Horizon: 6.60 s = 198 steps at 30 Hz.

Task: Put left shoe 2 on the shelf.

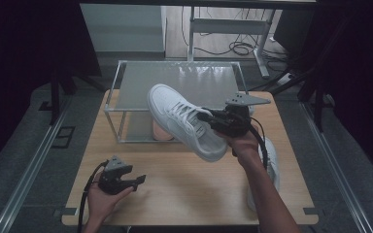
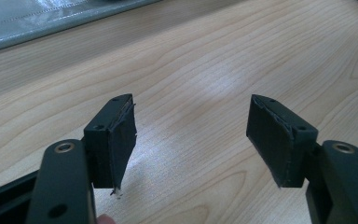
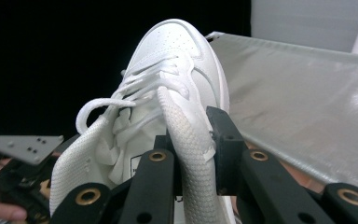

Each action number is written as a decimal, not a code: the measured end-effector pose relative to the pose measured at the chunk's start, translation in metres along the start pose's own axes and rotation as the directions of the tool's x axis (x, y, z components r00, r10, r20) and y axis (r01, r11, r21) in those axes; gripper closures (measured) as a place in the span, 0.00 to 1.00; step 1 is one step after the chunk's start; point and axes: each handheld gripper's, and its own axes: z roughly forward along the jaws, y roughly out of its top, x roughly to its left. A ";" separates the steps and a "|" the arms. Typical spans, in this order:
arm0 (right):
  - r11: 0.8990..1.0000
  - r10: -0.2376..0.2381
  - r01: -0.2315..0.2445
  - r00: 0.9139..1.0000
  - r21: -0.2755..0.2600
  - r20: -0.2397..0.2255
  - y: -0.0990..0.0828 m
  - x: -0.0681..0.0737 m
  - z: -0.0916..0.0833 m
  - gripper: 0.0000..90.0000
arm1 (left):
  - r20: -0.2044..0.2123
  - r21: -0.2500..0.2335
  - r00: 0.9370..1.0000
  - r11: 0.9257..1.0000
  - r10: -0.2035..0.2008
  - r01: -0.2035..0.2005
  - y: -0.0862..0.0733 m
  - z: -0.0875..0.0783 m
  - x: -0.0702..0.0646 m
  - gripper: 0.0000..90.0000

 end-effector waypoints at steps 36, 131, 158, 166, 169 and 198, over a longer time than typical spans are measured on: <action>0.996 0.080 -0.088 0.978 0.033 0.191 0.073 -0.025 0.063 0.90 | 0.021 -0.013 1.000 1.000 -0.007 0.008 0.001 -0.001 0.002 0.37; 0.979 0.121 -0.161 0.952 0.127 0.280 0.025 -0.077 0.087 0.99 | 0.046 0.008 0.999 1.000 0.019 -0.019 0.002 0.009 -0.009 0.37; 0.983 0.108 -0.144 0.958 0.117 0.267 0.027 -0.050 0.102 1.00 | 0.044 0.003 0.999 1.000 0.018 -0.018 0.002 0.010 -0.010 0.37; 0.983 0.124 -0.153 0.960 0.097 0.252 0.029 -0.045 0.106 1.00 | 0.047 0.007 0.999 1.000 0.021 -0.021 0.002 0.011 -0.010 0.37; 0.982 0.134 -0.162 0.961 0.098 0.241 0.030 -0.043 0.108 1.00 | 0.047 0.008 0.999 1.000 0.020 -0.021 0.002 0.012 -0.010 0.37; 0.983 0.120 -0.143 0.975 0.112 0.188 0.028 -0.024 0.126 1.00 | 0.050 0.011 0.998 1.000 0.024 -0.024 0.002 0.012 -0.011 0.37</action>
